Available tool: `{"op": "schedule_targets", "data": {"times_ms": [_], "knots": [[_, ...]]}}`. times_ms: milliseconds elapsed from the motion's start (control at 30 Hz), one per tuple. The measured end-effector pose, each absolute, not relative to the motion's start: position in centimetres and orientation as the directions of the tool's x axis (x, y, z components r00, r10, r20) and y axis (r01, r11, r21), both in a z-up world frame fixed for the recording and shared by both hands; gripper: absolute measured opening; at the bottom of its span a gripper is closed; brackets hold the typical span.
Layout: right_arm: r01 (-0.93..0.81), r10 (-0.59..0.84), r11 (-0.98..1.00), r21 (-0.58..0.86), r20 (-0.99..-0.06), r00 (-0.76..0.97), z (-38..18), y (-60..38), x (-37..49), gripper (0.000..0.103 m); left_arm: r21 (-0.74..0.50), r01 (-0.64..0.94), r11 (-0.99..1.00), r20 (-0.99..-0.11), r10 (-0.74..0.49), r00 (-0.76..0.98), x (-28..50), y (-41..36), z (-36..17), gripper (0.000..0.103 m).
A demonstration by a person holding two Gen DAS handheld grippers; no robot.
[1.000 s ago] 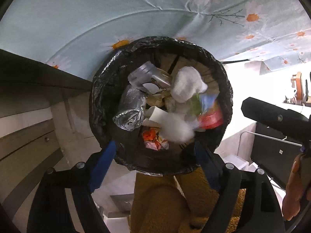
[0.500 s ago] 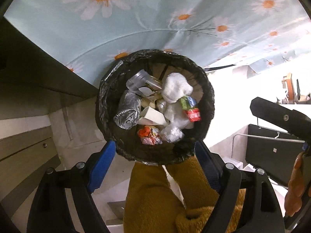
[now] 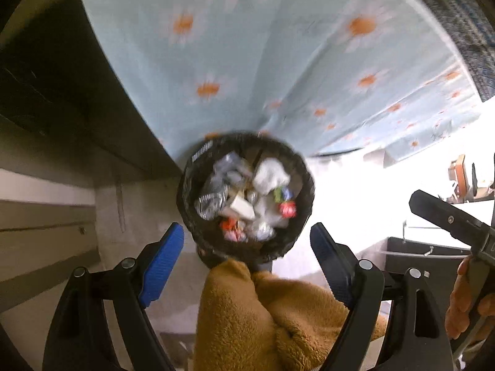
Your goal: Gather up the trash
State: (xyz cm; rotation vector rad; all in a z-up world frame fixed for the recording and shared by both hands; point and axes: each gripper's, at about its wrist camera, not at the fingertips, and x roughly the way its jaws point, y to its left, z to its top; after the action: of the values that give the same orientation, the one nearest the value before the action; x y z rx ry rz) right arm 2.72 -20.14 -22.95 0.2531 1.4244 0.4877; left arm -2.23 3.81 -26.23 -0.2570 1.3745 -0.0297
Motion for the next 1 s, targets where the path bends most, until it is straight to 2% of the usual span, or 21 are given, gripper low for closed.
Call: {"op": "schedule_targets", "data": {"times_ms": [167, 233, 500, 633, 667, 733, 833, 900, 1000], "knots": [[-0.26, 0.498, 0.853, 0.452, -0.854, 0.148, -17.8, -21.8, 2.6, 0.077, -0.177, -0.118, 0.977, -0.943, -0.134, 0.305, -3.0, 2.2, -21.1, 0.081], [-0.297, 0.519, 0.838, 0.458, -0.837, 0.173, -15.9, -22.4, 2.4, 0.083, -0.151, -0.128, 0.98, -0.94, -0.102, 0.326, -3.3, 1.5, -19.3, 0.081], [-0.414, 0.565, 0.797, 0.44, -0.785, 0.254, -9.1, -24.1, 1.5, 0.085, -0.152, -0.147, 0.977, -0.897, -0.074, 0.435, -4.9, -0.9, -12.2, 0.081], [-0.476, 0.598, 0.77, 0.425, -0.74, 0.308, -5.5, -24.9, 1.0, 0.089, -0.124, -0.157, 0.98, -0.863, -0.029, 0.504, -5.7, -1.4, -7.5, 0.082], [-0.488, 0.599, 0.769, 0.412, -0.731, 0.327, -4.6, -25.0, 1.0, 0.089, -0.119, -0.162, 0.98, -0.855, -0.018, 0.519, -5.9, -1.4, -6.4, 0.082], [-0.51, 0.607, 0.762, 0.399, -0.713, 0.35, -3.1, -25.3, 1.0, 0.089, -0.116, -0.164, 0.98, -0.83, -0.005, 0.557, -6.4, -1.5, -4.1, 0.091], [-0.526, 0.61, 0.762, 0.378, -0.691, 0.387, -0.8, -25.8, 1.2, 0.091, -0.115, -0.164, 0.98, -0.809, 0.004, 0.588, -6.7, -2.0, -1.7, 0.091], [-0.532, 0.611, 0.763, 0.367, -0.679, 0.407, 0.5, -26.1, 1.3, 0.097, -0.124, -0.162, 0.979, -0.795, 0.0, 0.606, -6.9, -2.2, -0.4, 0.091], [-0.552, 0.607, 0.767, 0.329, -0.651, 0.456, 3.1, -26.9, 1.3, 0.098, -0.123, -0.169, 0.978, -0.783, 0.009, 0.622, -7.2, -2.7, 1.2, 0.092]]}}
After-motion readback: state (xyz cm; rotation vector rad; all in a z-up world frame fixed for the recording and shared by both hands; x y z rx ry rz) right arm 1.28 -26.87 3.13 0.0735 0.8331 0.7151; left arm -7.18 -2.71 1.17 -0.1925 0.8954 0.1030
